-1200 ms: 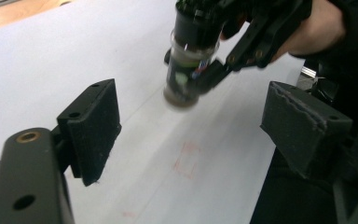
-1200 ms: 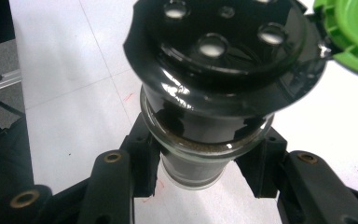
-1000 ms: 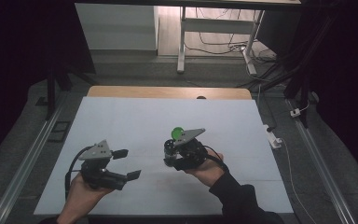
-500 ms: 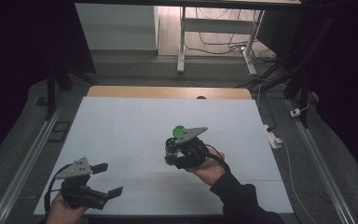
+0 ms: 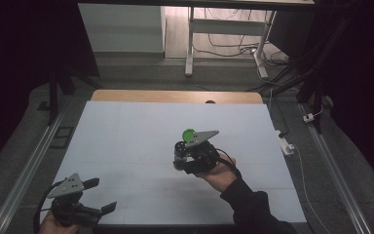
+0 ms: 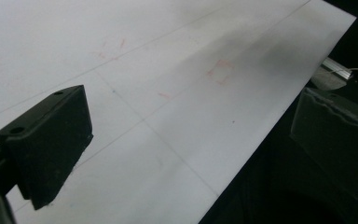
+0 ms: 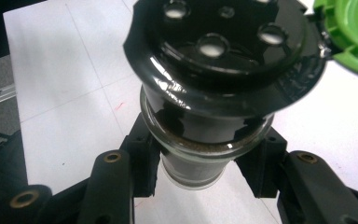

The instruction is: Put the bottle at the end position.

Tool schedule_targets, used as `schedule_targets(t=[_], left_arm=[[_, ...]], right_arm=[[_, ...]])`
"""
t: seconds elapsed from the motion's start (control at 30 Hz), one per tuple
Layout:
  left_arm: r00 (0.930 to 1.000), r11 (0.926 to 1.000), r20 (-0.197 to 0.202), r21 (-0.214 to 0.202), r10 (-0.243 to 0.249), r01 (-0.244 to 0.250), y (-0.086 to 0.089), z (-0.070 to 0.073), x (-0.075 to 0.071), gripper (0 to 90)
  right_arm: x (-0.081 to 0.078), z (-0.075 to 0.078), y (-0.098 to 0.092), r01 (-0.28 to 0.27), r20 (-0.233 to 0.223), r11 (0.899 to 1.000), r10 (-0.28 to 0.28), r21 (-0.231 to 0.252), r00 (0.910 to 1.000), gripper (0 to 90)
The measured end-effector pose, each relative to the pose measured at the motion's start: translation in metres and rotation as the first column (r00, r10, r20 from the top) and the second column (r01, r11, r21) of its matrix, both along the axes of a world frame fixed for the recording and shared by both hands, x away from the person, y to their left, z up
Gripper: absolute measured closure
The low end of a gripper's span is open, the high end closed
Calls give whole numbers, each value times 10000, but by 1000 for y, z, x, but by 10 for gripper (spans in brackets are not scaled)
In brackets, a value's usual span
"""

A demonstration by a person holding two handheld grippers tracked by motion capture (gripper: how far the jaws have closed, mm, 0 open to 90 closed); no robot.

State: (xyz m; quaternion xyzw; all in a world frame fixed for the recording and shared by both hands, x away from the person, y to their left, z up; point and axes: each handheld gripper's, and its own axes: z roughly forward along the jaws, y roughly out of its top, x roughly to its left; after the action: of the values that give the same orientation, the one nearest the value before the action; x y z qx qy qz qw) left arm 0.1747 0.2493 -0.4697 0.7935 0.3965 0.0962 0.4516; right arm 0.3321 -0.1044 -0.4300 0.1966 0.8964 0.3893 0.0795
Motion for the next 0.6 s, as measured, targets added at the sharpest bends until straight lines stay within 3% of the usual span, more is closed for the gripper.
schedule_targets(t=[0.3,0.6], left_arm=[[9997,9997,-263,234,22,-15,5,-8,-3,0],[9993,9983,-155,473,340,-332,10,-7,-6,0]], right_arm=[[11,-4,-2,359,-106,9993,-358,106,9993,531],[24,-8,-1,593,-122,9982,-592,58,9982,530]])
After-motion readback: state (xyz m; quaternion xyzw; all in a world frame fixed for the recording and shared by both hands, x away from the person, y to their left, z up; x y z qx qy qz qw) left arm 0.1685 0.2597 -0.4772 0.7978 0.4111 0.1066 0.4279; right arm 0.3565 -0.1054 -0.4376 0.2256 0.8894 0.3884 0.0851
